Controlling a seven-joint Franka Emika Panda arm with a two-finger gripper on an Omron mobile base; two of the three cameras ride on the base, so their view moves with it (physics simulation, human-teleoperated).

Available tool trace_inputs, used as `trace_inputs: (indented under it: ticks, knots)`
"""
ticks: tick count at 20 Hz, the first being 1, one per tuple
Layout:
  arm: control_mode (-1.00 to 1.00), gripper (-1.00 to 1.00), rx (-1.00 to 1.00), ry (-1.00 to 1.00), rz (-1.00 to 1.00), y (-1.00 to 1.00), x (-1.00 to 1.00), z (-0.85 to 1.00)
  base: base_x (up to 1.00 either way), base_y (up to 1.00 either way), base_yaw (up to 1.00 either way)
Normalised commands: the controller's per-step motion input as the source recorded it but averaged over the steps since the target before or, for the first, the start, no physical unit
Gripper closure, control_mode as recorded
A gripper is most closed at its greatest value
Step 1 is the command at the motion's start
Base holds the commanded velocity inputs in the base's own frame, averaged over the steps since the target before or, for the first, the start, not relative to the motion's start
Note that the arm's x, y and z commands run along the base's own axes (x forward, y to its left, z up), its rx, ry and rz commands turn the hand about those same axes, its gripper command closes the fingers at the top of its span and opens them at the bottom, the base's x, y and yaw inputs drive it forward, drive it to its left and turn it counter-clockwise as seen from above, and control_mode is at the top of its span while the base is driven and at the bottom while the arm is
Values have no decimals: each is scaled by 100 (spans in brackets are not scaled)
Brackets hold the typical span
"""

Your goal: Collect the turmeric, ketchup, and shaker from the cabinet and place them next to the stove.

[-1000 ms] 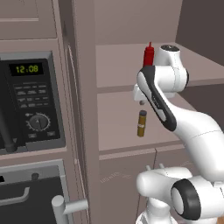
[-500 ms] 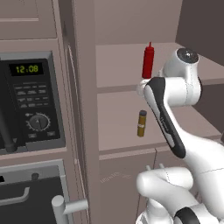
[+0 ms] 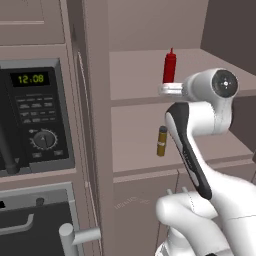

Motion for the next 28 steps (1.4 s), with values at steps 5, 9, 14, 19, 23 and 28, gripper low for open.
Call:
trace_inputs:
  ticks: [5, 9, 14, 19, 23, 28]
  knots:
    - [-100, -100, 0, -10, -2, 0, 0, 5, 0, 0, 0]
    - [-100, -100, 0, 4, -4, 6, 15, 0, 0, 0, 0]
    - [-100, -100, 0, 0, 0, 0, 14, 13, 0, 0, 0]
    - [-100, -100, 0, -1, 0, 0, 8, 22, 0, 0, 0]
    - [-100, -100, 1, -1, 1, 0, 5, 11, 0, 0, 0]
    - [-100, -100, 0, 0, 0, -4, 15, 0, 0, 0, 0]
